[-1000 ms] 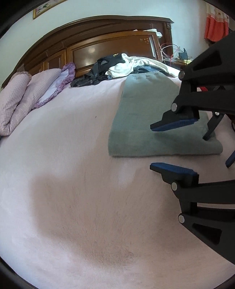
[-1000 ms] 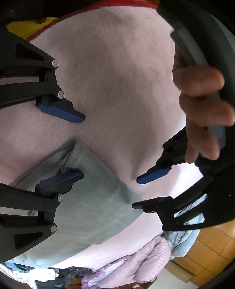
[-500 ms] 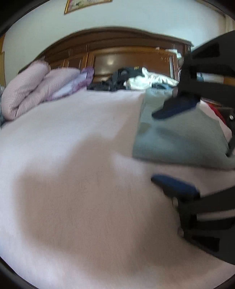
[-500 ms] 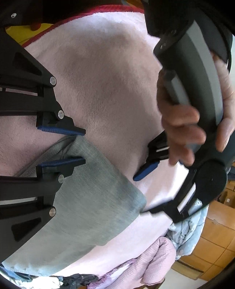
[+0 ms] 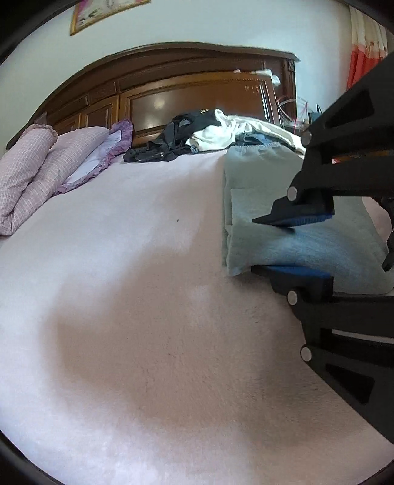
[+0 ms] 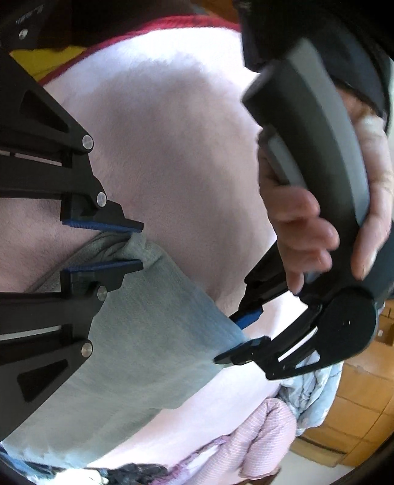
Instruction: Fold clothes
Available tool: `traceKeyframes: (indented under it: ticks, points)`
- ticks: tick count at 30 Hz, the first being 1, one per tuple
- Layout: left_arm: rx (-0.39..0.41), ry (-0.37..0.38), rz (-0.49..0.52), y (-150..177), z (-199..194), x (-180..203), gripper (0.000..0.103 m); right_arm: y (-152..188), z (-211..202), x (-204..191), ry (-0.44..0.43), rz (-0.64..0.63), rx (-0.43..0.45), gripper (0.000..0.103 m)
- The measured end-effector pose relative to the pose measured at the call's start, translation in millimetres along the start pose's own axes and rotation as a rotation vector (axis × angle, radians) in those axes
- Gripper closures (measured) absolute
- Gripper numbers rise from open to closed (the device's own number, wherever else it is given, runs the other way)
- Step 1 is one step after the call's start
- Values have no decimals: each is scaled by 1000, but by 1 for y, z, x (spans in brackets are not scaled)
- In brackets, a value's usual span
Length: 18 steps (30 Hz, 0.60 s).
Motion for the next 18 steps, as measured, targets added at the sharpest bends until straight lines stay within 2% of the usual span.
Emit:
traceKeyframes:
  ticks: [5, 10, 13, 18]
  points:
    - [-14, -107, 36, -5, -2, 17, 84, -6, -18, 10, -59, 74, 35, 86]
    - [-39, -202, 69, -11, -2, 39, 84, -10, -40, 34, -165, 210, 82, 86]
    - [-49, -234, 92, -16, -2, 58, 84, -13, -56, 50, -215, 279, 119, 86]
    - [-68, -299, 144, -23, 7, 100, 84, 27, -101, 117, -287, 422, 192, 86]
Point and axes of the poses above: each gripper's, at about its wrist camera, not at the fingertips, and z roughly the way its jaws point, x to its right, y to its underside, the point moved 6 cm from there along z, roughly the way its jaws point, and after that the axes turned 7 degrees about z, right-handed, at the moved point
